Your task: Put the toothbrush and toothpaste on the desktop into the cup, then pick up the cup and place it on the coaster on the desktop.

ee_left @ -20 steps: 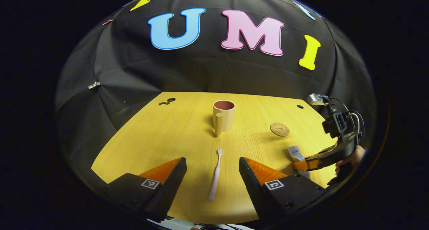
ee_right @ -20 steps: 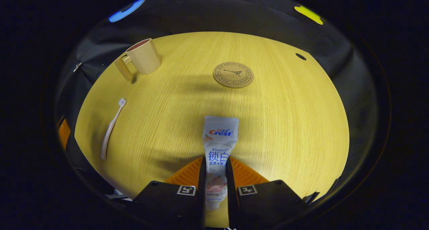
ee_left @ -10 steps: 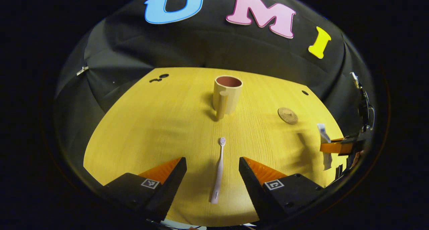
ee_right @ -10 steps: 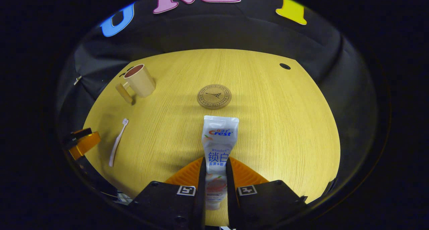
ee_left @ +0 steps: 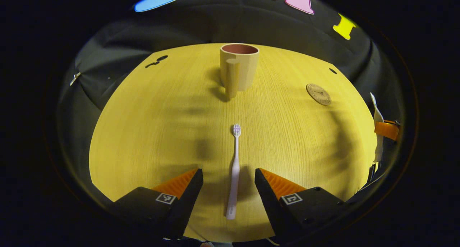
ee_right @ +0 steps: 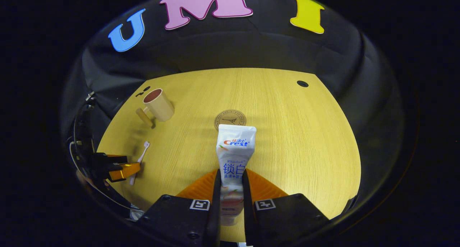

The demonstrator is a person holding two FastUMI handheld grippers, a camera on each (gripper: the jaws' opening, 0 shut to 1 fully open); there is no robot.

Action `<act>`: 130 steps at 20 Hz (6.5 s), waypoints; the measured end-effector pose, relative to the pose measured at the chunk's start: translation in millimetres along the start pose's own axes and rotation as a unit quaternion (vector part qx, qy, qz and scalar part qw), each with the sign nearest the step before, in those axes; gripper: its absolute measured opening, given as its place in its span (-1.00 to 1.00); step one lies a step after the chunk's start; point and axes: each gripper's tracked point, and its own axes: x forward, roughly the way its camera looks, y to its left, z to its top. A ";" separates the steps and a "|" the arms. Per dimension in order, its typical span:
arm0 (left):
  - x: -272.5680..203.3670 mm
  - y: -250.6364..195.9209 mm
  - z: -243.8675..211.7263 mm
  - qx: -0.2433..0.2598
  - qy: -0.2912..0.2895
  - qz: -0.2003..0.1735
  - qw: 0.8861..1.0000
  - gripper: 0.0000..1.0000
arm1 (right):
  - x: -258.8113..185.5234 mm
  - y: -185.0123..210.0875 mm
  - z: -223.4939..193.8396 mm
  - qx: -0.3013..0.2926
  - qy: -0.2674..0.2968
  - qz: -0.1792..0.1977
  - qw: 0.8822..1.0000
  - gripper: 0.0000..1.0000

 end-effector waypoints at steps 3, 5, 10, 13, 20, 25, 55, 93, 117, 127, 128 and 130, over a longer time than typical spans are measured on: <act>7.5 -1.1 -7.3 0.004 0.031 0.001 1.000 0.67 | -1.1 -0.1 8.0 0.005 -0.005 0.009 1.000 -0.39; 8.4 -1.1 -10.5 0.007 0.045 0.008 0.999 0.55 | -1.7 -1.3 13.9 0.006 -0.009 0.015 1.000 -0.39; 10.0 -9.1 -13.9 0.028 0.085 0.002 0.996 0.02 | -0.8 -4.7 32.3 -0.011 -0.031 0.024 0.999 -0.39; 10.4 -11.7 -11.1 0.026 0.097 0.006 0.995 -0.55 | -0.3 -1.0 46.0 -0.019 -0.043 0.034 0.998 -0.39; 10.6 -13.5 -9.9 0.031 0.086 0.002 0.996 -0.87 | 4.0 23.2 94.9 -0.051 -0.086 0.059 0.993 -0.39; -1.9 -10.0 -1.4 0.013 0.043 0.000 0.999 -0.87 | 3.0 56.9 131.8 -0.071 -0.118 0.082 0.987 -0.39; -143.6 64.8 71.3 -0.130 -0.238 -0.041 0.962 -0.88 | 151.5 266.1 237.7 -0.073 -0.263 0.171 0.947 -0.40; -61.8 -5.4 294.8 -0.073 -0.456 -0.134 0.877 -0.88 | 86.4 -38.6 183.7 0.007 -0.248 -0.028 0.968 0.96; -43.2 -25.4 252.1 0.054 -0.418 -0.113 0.900 0.94 | 75.6 -85.4 125.4 0.025 -0.200 -0.061 0.978 0.96; -6.5 -4.6 206.0 0.074 -0.255 -0.079 0.961 0.95 | 33.9 -139.3 82.3 0.058 -0.183 -0.102 0.976 0.96; -2.5 -5.8 201.6 0.073 -0.236 -0.085 0.965 0.95 | 31.2 -147.0 75.5 0.060 -0.179 -0.108 0.976 0.96; 4.0 -6.3 197.8 0.064 -0.206 -0.096 0.972 0.95 | 27.4 -163.7 61.8 0.066 -0.171 -0.126 0.975 0.96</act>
